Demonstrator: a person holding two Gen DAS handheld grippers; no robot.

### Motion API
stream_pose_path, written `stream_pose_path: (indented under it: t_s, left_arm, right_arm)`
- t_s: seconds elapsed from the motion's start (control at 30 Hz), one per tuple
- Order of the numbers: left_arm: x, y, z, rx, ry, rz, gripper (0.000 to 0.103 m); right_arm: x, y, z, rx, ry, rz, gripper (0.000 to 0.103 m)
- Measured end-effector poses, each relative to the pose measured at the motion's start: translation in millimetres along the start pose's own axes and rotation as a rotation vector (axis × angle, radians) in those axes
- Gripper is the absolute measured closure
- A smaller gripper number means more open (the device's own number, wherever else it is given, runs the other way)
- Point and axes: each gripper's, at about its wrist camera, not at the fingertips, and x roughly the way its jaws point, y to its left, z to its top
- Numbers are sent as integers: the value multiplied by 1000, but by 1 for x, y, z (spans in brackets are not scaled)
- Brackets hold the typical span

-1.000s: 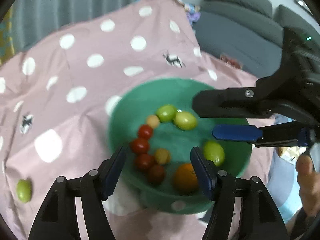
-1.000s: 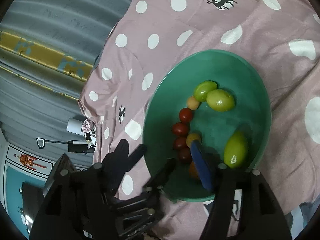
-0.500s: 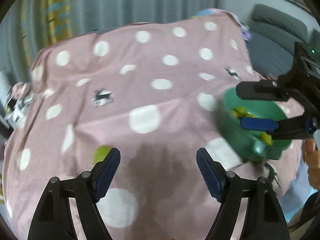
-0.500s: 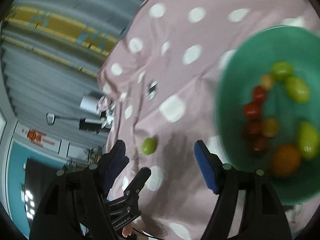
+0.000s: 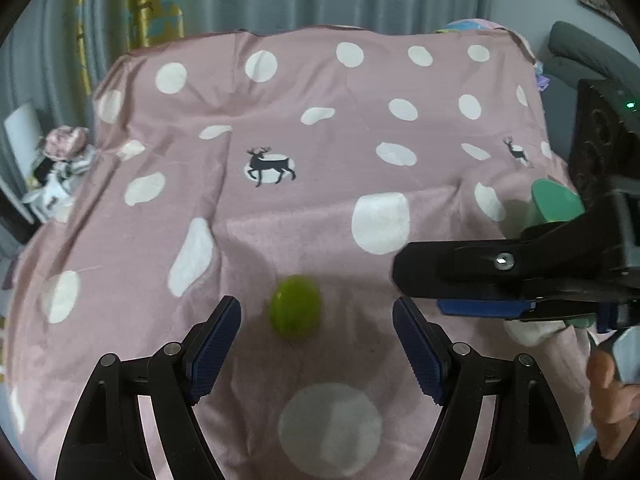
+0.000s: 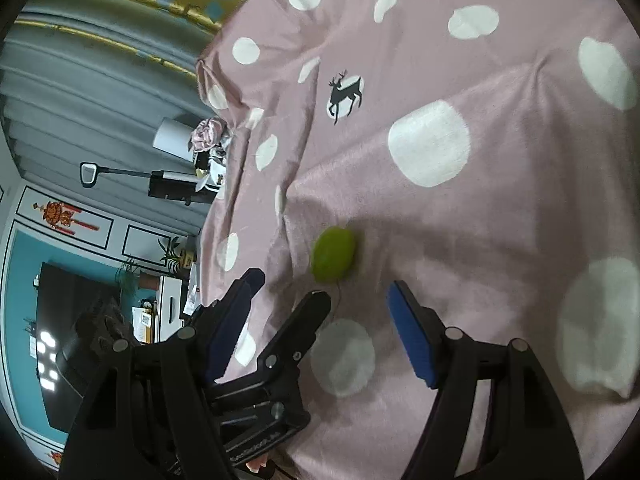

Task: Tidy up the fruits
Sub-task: 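Move both open tools to the last green fruit on the cloth, then close the right tool on the last green fruit while the left tool grips it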

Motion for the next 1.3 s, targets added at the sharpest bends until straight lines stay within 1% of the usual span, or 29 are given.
stream_pose_path:
  t_s: [0.07, 0.1, 0.13, 0.17, 0.23, 0.27, 0.3, 0.33, 0.37, 0.47, 0.53, 0.57, 0.67, 0.73, 0.77, 0.8, 0.83, 0.87, 0.9, 0.93, 1.03, 1.3]
  left_arm:
    - [9, 7, -1, -19, -7, -23, 25]
    - [15, 10, -1, -31, 20, -27, 25]
    - [24, 13, -2, -49, 68, -56, 25]
    - [29, 16, -2, -63, 96, -86, 25]
    - [45, 25, -4, -121, 177, -198, 24]
    - [48, 29, -4, -133, 188, -197, 24]
    - [47, 29, -4, -139, 182, -195, 24]
    - [47, 30, -6, -141, 180, -196, 24]
    - [47, 29, -7, -136, 181, -190, 24]
    - [49, 25, -7, -126, 193, -155, 24]
    - [51, 24, -7, -124, 199, -144, 25]
    - [50, 24, -6, -125, 198, -145, 25]
    - [49, 26, -5, -126, 193, -164, 23]
    - [45, 26, -6, -116, 190, -180, 19]
    - [44, 26, -7, -109, 186, -194, 19]
    - [44, 25, -7, -103, 186, -195, 19]
    - [44, 23, -8, -90, 189, -193, 17]
    - [44, 20, -9, -60, 192, -202, 15]
    - [44, 18, -10, -48, 192, -214, 10]
    - [44, 17, -10, -44, 197, -223, 8]
    - [45, 15, -9, -35, 200, -236, 5]
    - [45, 17, -6, -33, 199, -250, 3]
  right_arm:
    - [9, -3, 3, 13, 5, -11, 31]
    - [12, -3, 5, 17, 5, -15, 31]
    - [16, -4, 7, 22, 4, -17, 31]
    - [21, -6, 9, 26, 1, -15, 31]
    - [33, -8, 11, 29, 8, -16, 30]
    - [40, -10, 11, 32, 18, -19, 28]
    - [49, -13, 12, 45, 31, -21, 26]
    - [56, -16, 12, 62, 45, -26, 28]
    - [60, -17, 11, 65, 34, 0, 26]
    - [63, -11, 10, 23, 31, -8, 24]
    - [64, -14, 11, 18, 22, 34, 23]
    - [63, -17, 12, 8, 9, 52, 25]
    - [63, -14, 9, -42, -28, 32, 23]
    - [65, -7, 4, -116, -58, 15, 17]
    - [67, -5, 5, -120, -55, 24, 12]
    - [68, -4, 6, -124, -54, 41, 10]
    - [69, -4, 7, -124, -55, 51, 9]
    - [69, -5, 8, -121, -59, 58, 9]
    - [69, -5, 8, -118, -63, 59, 9]
    - [69, -6, 9, -116, -66, 57, 9]
    - [69, -6, 10, -108, -74, 69, 9]
    - [67, -6, 8, -118, -68, 43, 9]
